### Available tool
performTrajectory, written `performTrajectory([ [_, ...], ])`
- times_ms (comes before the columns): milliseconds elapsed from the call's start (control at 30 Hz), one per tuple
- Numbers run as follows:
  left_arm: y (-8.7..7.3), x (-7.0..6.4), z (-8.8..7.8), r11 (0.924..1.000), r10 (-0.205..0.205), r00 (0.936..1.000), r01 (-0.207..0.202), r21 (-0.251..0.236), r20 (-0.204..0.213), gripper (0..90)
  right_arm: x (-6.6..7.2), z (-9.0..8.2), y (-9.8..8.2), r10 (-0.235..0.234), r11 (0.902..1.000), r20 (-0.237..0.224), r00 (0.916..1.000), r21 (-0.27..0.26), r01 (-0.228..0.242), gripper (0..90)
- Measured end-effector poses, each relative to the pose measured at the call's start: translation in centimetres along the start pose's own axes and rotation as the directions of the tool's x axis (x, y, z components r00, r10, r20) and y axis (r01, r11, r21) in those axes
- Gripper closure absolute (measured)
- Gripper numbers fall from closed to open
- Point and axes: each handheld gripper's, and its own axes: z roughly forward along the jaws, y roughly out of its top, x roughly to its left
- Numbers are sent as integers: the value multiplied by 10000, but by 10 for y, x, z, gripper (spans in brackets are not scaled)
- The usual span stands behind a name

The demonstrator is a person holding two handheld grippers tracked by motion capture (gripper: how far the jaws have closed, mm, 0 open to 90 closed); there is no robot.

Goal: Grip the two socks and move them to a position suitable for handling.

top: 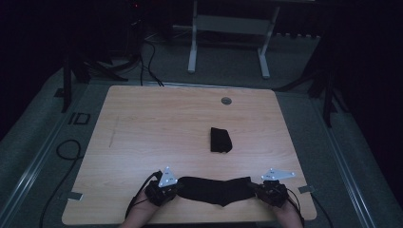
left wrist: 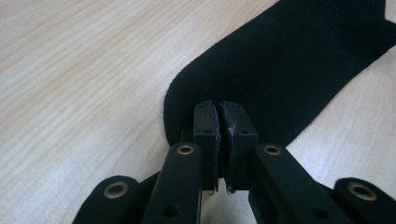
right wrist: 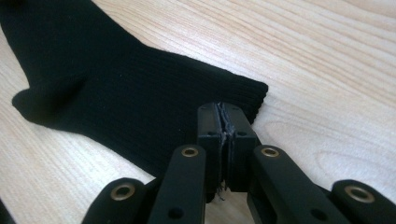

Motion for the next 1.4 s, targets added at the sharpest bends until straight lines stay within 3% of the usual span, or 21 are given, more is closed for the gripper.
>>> performTrajectory([
  [100,1,3,-1,9999,-144,9998,144,-17,130,852,1,-1,1,22,9999,-150,9999,110,-20,848],
  [167,2,3,-4,9995,-42,9999,47,-301,164,836,4,-4,6,-174,9998,-123,9998,87,175,832],
  [233,3,3,-9,9970,-31,9992,61,-773,391,789,7,-11,16,-325,9991,-310,9990,-276,317,806],
  [367,8,8,-18,9899,-244,9993,283,-1392,296,610,9,-19,49,-909,9915,-216,9956,-955,885,716],
  [467,8,12,-21,9854,-389,9991,416,-1652,194,505,9,-14,80,-1403,9831,-118,9900,-1207,1378,586],
  [533,7,13,-21,9845,-447,9989,469,-1692,172,504,9,-9,91,-1556,9808,-133,9877,-1214,1528,562],
  [600,6,14,-20,9846,-512,9986,526,-1665,131,503,5,8,118,-1844,9770,-75,9828,-1105,1825,477],
  [667,6,14,-18,9849,-517,9986,534,-1648,146,503,1,26,136,-1919,9764,-38,9814,-1015,1905,451],
  [800,9,15,-16,9825,-605,9978,641,-1747,258,503,-11,66,164,-1601,9856,-85,9871,-574,1594,400],
  [933,14,17,-13,9812,-764,9967,798,-1756,261,485,-15,99,180,-1358,9907,-38,9907,-45,1357,348],
  [1033,23,16,-6,9838,-672,9976,694,-1651,189,485,-17,126,184,-1719,9831,533,9837,735,1679,319],
  [1100,27,15,-3,9837,-627,9977,661,-1674,258,485,-17,136,181,-1829,9781,698,9807,1141,1743,356],
  [1167,31,14,-1,9838,-564,9980,605,-1686,286,485,-17,141,175,-2016,9725,949,9749,1378,1877,456],
  [1300,36,12,6,9824,-675,9973,717,-1723,301,485,-18,138,168,-1755,9816,1275,9762,989,1635,738],
  [1400,41,11,10,9820,-796,9964,832,-1695,276,486,-17,132,168,-1342,9891,1159,9841,765,1259,829],
])
